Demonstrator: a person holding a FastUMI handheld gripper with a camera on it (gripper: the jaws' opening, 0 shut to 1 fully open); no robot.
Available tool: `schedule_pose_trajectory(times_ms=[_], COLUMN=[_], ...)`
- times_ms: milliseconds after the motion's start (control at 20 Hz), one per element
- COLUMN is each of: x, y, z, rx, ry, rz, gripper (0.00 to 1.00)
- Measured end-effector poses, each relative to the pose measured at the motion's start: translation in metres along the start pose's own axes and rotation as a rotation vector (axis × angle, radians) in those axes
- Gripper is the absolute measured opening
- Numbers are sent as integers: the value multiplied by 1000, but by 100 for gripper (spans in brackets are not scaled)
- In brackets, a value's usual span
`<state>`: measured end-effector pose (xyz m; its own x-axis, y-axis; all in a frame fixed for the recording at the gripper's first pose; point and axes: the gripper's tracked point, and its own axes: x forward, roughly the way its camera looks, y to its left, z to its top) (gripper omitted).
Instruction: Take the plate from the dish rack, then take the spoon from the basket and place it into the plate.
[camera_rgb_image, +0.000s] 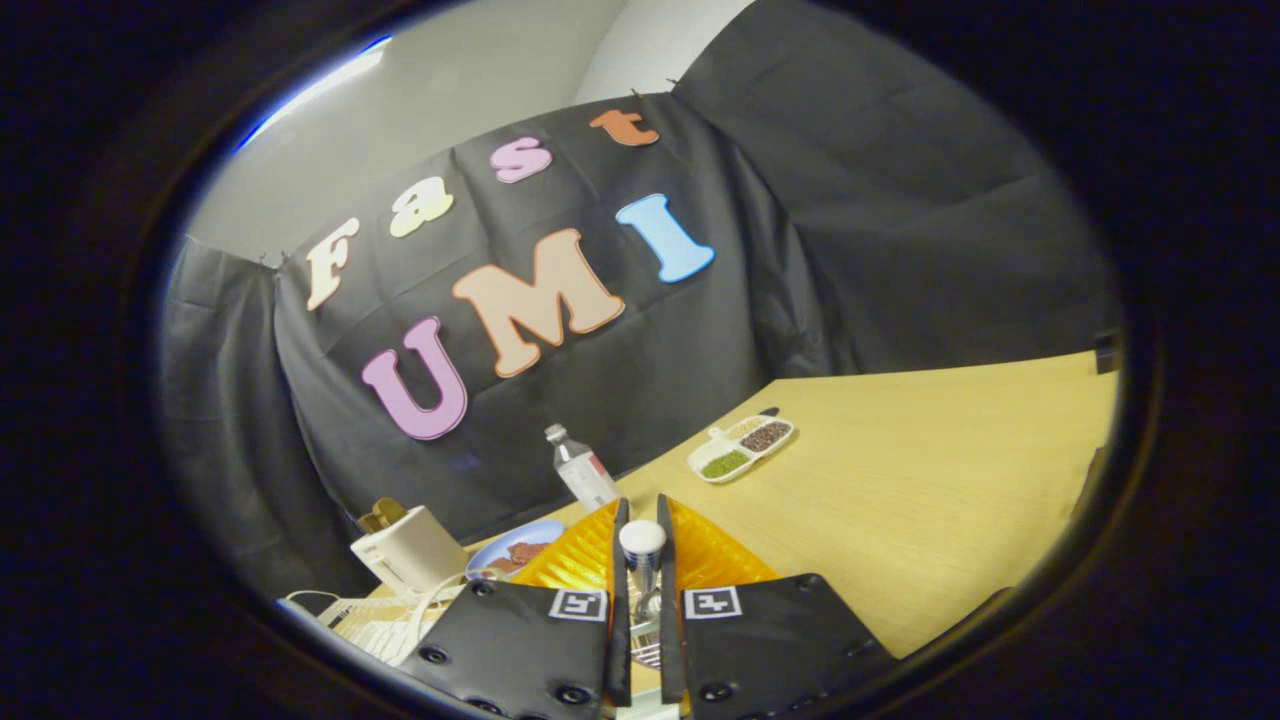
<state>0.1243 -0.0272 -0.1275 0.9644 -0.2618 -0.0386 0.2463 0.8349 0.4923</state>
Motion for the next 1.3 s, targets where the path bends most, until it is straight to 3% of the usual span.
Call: schedule_pose_trajectory(times_ms=[300,500,850,1300], x=[-18,-53,-111,-122], y=[29,50,28,-26], z=[65,101,49,-6], rx=[-67,-78,-5,60], ry=[-113,-144,103,253], rz=[73,158,256,219], gripper=[14,14,14,15])
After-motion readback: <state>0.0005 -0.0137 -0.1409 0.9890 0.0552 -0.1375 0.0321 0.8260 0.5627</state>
